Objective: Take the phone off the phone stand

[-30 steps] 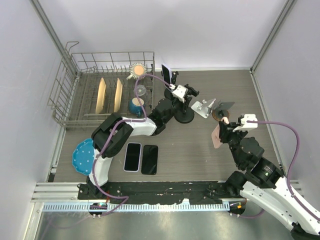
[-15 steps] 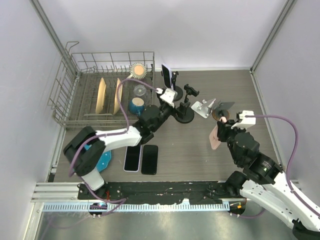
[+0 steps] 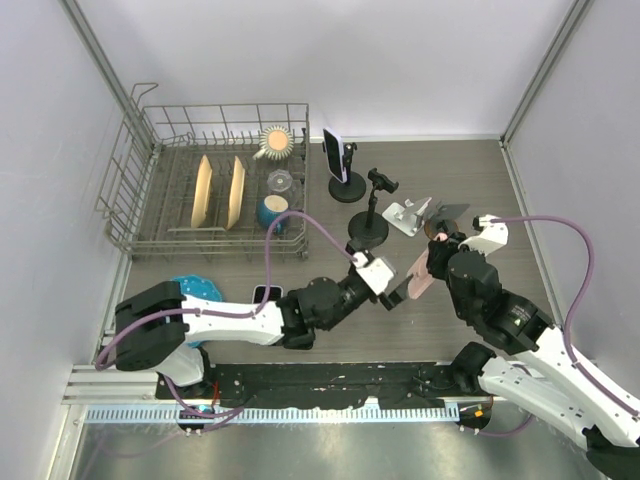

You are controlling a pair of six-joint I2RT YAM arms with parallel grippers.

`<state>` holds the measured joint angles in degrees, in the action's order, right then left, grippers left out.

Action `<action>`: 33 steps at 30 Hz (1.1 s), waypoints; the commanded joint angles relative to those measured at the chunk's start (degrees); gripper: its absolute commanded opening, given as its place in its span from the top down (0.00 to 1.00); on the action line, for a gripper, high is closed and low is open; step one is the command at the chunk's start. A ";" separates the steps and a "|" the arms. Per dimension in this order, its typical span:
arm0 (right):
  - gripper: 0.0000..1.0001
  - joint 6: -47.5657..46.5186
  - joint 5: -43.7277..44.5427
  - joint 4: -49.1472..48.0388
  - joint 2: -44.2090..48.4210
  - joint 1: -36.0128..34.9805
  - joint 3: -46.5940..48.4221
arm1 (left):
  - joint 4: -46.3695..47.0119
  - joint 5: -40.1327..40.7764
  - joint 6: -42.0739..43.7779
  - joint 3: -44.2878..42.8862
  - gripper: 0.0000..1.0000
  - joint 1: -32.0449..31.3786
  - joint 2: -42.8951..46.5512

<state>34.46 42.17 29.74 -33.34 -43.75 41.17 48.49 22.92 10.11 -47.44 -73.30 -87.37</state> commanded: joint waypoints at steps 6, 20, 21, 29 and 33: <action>0.99 11.50 2.13 -3.10 1.44 0.07 2.25 | 4.95 7.75 9.48 -1.95 0.00 -9.49 -4.90; 0.99 15.72 -2.27 -6.09 1.97 0.07 -0.38 | 5.04 17.78 14.23 -12.59 0.12 -10.29 -15.63; 0.99 15.82 -2.27 -6.27 1.97 0.07 -0.56 | 4.95 17.86 14.32 -12.85 0.14 -10.29 -16.24; 0.99 17.40 -3.15 -8.55 2.58 0.07 -1.79 | 3.45 18.57 14.41 -13.99 0.41 -10.46 -17.74; 0.98 17.75 -3.59 -9.17 2.58 0.07 -2.06 | 2.66 19.09 14.50 -13.91 0.59 -10.55 -18.09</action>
<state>49.74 38.15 27.35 -31.83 -43.75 38.48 49.30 40.27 24.40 -59.35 -83.57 -105.16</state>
